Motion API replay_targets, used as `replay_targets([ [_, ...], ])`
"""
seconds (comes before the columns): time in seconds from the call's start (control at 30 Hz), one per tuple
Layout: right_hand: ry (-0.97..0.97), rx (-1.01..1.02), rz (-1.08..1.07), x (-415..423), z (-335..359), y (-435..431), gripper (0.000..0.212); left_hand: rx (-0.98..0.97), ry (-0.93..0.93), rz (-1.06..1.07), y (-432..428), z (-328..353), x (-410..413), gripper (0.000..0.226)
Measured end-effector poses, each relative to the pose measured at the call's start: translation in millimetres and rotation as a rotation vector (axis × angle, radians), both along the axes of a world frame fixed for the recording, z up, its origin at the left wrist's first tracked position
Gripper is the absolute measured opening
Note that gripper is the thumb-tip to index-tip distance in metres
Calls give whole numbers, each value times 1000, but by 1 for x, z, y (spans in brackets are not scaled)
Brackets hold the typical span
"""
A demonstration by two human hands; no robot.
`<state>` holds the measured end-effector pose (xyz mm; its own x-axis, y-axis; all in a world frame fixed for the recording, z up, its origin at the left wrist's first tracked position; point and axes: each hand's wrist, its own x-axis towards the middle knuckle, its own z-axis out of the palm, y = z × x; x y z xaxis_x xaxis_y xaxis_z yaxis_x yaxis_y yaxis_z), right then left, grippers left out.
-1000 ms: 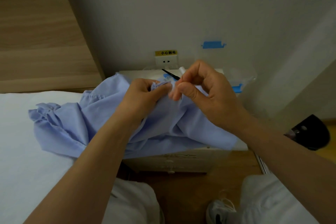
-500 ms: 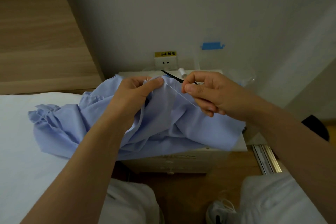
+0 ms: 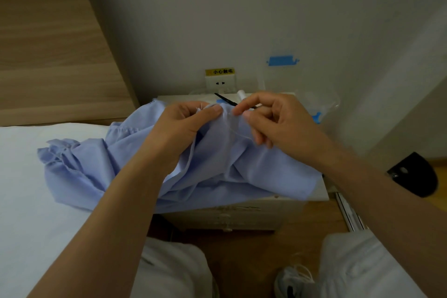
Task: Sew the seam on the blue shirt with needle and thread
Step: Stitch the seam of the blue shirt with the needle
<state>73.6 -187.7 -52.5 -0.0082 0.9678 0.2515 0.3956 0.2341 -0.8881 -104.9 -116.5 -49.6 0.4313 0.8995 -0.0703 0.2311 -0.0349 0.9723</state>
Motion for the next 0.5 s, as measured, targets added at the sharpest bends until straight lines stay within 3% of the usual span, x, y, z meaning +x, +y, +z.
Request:
replay_targets([
  [0.13, 55, 0, -109, -1, -3, 4, 15, 16, 18, -6, -1, 1, 0, 34],
  [0.17, 41, -14, -96, -4, -5, 4, 7, 2, 15, -10, -1, 1, 0, 35],
  [0.27, -50, -21, -77, -11, -11, 4, 17, -12, 20, -19, -2, 1, 0, 35],
  [0.5, -100, 57, -14, -8, -5, 2, 12, 35, 64, 50, -4, 2, 2, 35],
])
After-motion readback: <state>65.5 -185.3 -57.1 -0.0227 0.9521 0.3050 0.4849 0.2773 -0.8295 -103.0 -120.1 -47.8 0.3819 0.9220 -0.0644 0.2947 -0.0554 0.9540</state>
